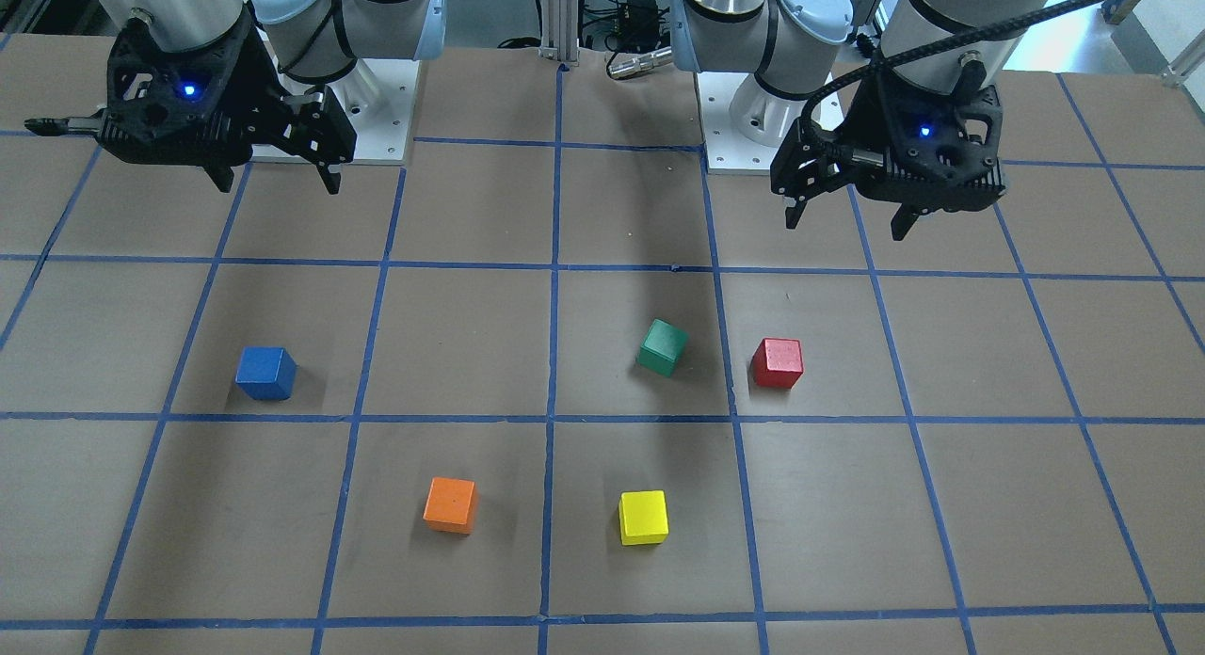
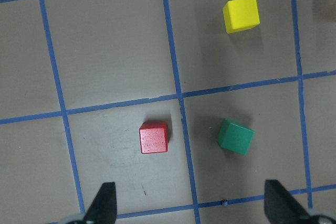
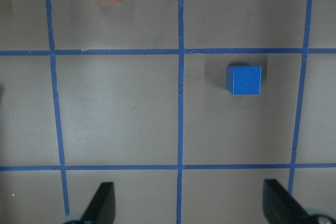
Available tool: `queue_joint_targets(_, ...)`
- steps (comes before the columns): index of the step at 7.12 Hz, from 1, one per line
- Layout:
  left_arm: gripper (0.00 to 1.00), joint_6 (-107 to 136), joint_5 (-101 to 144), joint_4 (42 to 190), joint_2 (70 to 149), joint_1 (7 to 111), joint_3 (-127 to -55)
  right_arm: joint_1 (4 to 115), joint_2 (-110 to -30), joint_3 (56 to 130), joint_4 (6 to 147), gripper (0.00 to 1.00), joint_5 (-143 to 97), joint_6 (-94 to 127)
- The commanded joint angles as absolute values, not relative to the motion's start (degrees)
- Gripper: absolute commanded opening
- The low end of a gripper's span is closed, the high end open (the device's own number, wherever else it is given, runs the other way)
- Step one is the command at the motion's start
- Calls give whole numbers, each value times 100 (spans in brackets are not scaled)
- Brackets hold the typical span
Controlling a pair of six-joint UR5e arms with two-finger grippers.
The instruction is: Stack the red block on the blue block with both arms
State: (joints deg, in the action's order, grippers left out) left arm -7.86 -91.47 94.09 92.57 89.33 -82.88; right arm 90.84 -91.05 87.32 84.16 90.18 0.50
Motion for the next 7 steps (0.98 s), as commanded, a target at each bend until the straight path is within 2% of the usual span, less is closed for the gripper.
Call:
queue_joint_targets(1, 100, -765, -9185, 9448, 9229, 8930, -8279, 9079, -9097, 8736, 8403, 100, 9018, 9)
queue_joint_targets(7, 100, -546, -9097, 9413, 9246, 8930, -8306, 9079, -9097, 8736, 8385, 100, 9018, 9)
